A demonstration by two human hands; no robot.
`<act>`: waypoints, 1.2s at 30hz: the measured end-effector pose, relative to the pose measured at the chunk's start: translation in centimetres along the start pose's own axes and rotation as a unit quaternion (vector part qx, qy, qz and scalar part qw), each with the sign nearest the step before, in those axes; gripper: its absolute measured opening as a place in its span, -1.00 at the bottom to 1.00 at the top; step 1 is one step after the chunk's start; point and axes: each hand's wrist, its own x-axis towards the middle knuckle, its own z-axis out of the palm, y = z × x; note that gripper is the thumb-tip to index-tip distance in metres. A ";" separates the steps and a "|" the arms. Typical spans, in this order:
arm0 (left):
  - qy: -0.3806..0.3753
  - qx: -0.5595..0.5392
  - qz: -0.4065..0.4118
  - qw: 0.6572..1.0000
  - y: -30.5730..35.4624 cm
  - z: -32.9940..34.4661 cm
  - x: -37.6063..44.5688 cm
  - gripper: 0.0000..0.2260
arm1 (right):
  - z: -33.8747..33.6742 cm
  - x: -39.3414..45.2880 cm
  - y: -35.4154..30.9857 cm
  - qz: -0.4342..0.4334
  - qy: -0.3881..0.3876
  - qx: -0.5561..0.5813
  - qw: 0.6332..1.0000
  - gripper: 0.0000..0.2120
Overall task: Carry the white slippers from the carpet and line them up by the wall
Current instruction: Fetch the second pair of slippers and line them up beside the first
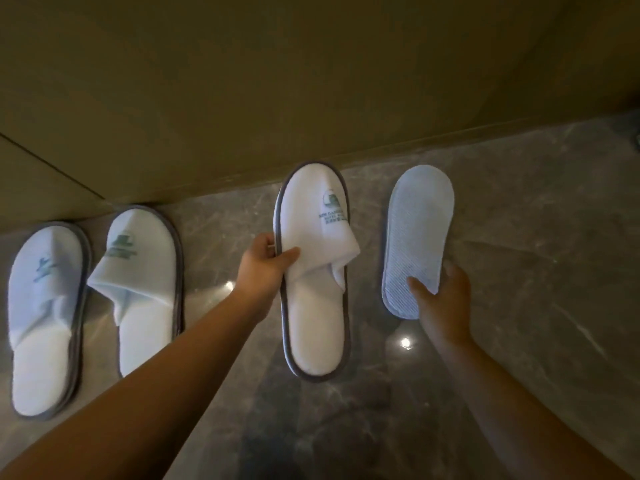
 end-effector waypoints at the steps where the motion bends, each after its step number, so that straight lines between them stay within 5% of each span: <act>1: 0.001 -0.011 -0.003 1.000 -0.1 -0.1 -0.2 -0.88 | 0.1 -0.7 -0.7 -0.011 -0.024 0.009 1.000 -0.45; 8: -0.012 -0.089 -0.007 0.996 -1.6 -1.0 -0.4 -0.70 | 4.2 -4.7 -3.8 0.042 -0.305 0.096 0.946 -0.58; 11: -0.009 -0.090 0.004 0.996 -1.7 -2.7 -0.5 -0.59 | 5.3 -5.3 -3.9 0.022 -0.293 0.099 0.951 -0.71; 15: 0.038 0.087 0.044 0.995 -3.0 -6.3 -0.8 -0.42 | 7.7 -5.7 -4.5 -0.014 -0.296 0.078 0.952 -0.68; 21: 0.082 0.351 0.061 0.931 -6.9 -14.0 -1.8 -0.40 | 14.6 -6.7 -4.6 -0.005 -0.274 0.054 0.960 -0.61; 25: 0.085 0.426 0.004 0.901 -9.1 -16.9 -2.0 -0.27 | 17.7 -7.3 -4.1 -0.016 -0.259 0.033 0.965 -0.59; 31: 0.075 0.450 -0.032 0.889 -11.6 -17.9 -1.2 -0.12 | 18.8 -7.9 -3.3 -0.082 -0.177 -0.107 0.975 -0.22; 36: 0.081 0.454 -0.023 0.887 -12.9 -17.8 -0.5 -0.10 | 19.4 -11.2 -2.2 -0.149 -0.207 -0.264 0.930 0.02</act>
